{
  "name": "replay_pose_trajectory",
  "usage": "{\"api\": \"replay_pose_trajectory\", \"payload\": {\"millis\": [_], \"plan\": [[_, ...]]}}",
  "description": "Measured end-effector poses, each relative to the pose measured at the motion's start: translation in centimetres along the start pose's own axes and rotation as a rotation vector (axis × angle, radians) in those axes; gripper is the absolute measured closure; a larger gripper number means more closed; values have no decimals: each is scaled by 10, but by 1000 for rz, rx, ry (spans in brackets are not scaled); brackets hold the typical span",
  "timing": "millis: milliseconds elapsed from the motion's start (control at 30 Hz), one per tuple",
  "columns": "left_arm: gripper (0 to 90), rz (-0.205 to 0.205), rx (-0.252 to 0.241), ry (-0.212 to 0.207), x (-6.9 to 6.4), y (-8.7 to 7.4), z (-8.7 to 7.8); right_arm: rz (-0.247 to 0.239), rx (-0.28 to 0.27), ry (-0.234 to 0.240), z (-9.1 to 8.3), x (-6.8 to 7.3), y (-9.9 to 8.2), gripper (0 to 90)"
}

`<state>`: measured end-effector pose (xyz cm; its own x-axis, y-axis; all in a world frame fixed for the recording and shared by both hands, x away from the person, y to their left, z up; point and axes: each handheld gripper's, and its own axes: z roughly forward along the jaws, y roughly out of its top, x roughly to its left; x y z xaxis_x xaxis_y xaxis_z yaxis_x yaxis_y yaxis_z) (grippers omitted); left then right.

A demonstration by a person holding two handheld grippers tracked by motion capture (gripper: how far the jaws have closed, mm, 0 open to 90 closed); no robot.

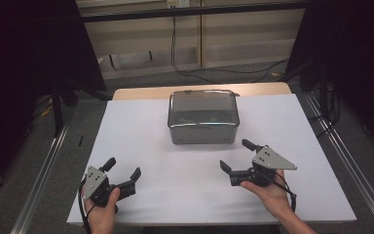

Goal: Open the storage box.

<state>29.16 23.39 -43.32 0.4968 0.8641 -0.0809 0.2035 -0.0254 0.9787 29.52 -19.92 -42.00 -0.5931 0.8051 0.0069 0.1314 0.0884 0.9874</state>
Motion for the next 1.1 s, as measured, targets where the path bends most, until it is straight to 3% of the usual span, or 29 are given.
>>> {"api": "replay_pose_trajectory", "payload": {"millis": [533, 900, 1100], "plan": [[39, 3, 13, -9, 0, 1, 1, -64, 20, -6, 33, 1, 10, 11], [39, 1, 22, -22, -1, 2, 3, -162, 19, -35, 47, 2, 20, 40], [39, -21, -3, -1, 0, 1, 3, -200, 13, -66, 53, 1, 25, 39]]}}
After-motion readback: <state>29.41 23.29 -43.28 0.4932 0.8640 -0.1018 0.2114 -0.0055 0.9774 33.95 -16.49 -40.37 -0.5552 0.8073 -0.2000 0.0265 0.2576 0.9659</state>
